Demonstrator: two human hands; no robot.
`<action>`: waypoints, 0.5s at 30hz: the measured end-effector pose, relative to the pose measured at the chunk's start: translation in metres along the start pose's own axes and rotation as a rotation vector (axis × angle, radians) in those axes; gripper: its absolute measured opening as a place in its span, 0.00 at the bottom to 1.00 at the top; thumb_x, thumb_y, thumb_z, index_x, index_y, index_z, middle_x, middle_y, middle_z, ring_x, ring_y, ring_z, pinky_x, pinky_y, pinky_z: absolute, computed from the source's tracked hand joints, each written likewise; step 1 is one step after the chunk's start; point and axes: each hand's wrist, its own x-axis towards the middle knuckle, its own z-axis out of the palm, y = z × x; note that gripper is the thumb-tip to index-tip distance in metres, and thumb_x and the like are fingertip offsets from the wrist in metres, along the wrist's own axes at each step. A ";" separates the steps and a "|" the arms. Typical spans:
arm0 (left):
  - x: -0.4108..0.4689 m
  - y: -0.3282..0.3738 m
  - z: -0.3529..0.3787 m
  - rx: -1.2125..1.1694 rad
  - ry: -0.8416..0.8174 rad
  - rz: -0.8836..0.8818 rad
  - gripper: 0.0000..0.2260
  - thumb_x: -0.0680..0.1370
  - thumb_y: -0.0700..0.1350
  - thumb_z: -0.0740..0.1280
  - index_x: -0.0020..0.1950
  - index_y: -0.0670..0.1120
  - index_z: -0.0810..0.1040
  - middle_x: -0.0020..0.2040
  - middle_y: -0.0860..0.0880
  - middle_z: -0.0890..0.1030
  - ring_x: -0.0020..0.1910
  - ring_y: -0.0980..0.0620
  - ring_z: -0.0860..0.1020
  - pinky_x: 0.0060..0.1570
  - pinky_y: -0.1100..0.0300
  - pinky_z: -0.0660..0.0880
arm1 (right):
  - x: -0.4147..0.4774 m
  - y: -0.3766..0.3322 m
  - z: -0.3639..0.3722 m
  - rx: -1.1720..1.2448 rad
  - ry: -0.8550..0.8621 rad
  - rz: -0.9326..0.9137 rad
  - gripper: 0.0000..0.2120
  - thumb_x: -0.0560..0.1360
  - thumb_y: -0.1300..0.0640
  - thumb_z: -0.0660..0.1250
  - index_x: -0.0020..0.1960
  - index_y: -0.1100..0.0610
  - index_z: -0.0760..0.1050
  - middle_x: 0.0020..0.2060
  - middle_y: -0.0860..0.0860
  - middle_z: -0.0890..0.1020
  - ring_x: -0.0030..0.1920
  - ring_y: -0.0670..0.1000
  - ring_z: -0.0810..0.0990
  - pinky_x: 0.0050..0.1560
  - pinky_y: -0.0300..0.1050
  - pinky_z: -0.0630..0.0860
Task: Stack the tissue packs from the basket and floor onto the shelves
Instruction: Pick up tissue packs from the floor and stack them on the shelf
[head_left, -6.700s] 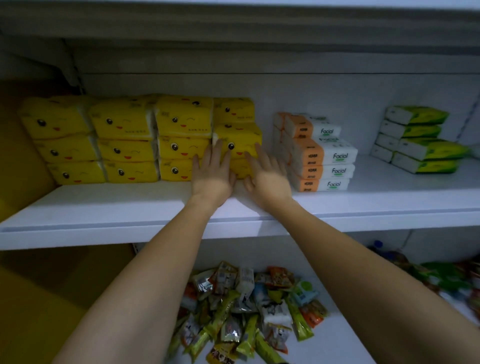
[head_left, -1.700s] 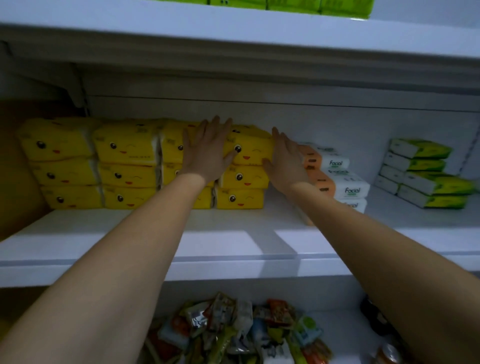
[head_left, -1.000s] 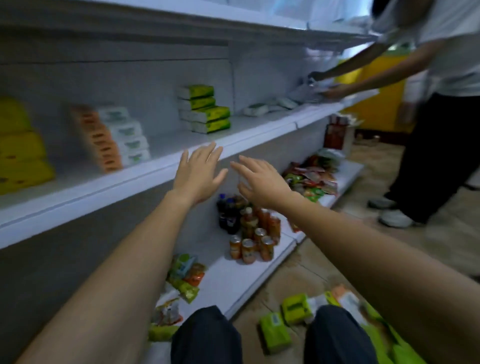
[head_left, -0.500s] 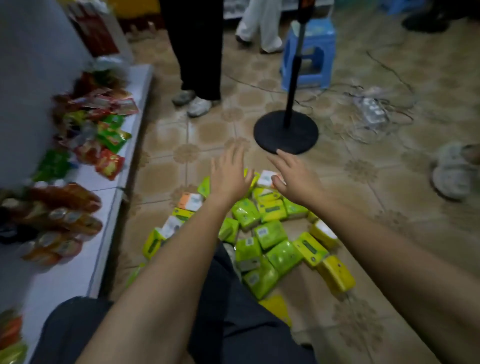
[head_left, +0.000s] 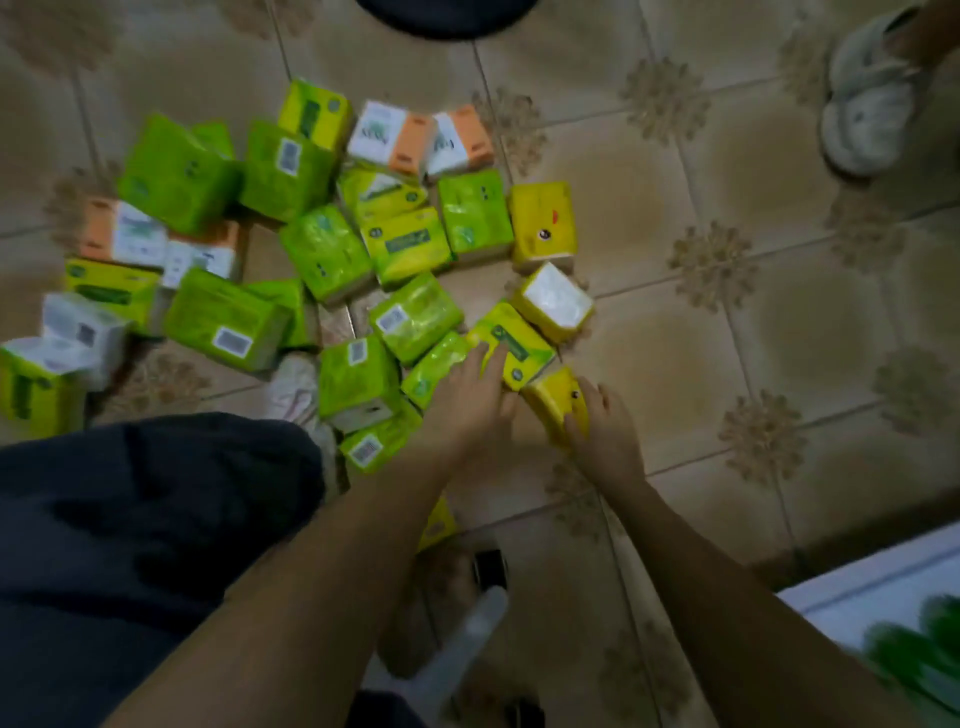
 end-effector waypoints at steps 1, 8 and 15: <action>0.006 0.001 0.013 -0.010 -0.053 0.022 0.33 0.76 0.58 0.49 0.76 0.43 0.53 0.75 0.40 0.57 0.71 0.41 0.63 0.67 0.51 0.62 | 0.001 0.008 0.008 -0.004 -0.011 0.044 0.30 0.71 0.47 0.52 0.67 0.63 0.69 0.62 0.67 0.72 0.60 0.67 0.72 0.59 0.57 0.70; 0.066 0.014 0.070 0.037 -0.413 0.110 0.33 0.79 0.51 0.60 0.77 0.48 0.42 0.78 0.44 0.44 0.74 0.39 0.57 0.70 0.49 0.59 | 0.014 0.041 0.030 0.101 -0.057 0.291 0.27 0.79 0.54 0.59 0.75 0.57 0.56 0.71 0.60 0.60 0.69 0.60 0.64 0.63 0.51 0.65; 0.084 0.015 0.078 -0.275 -0.630 -0.042 0.38 0.79 0.50 0.62 0.76 0.44 0.37 0.76 0.41 0.39 0.76 0.42 0.46 0.73 0.52 0.52 | 0.034 0.029 0.041 0.479 -0.017 0.633 0.26 0.80 0.53 0.58 0.75 0.57 0.55 0.72 0.57 0.64 0.70 0.58 0.64 0.62 0.45 0.65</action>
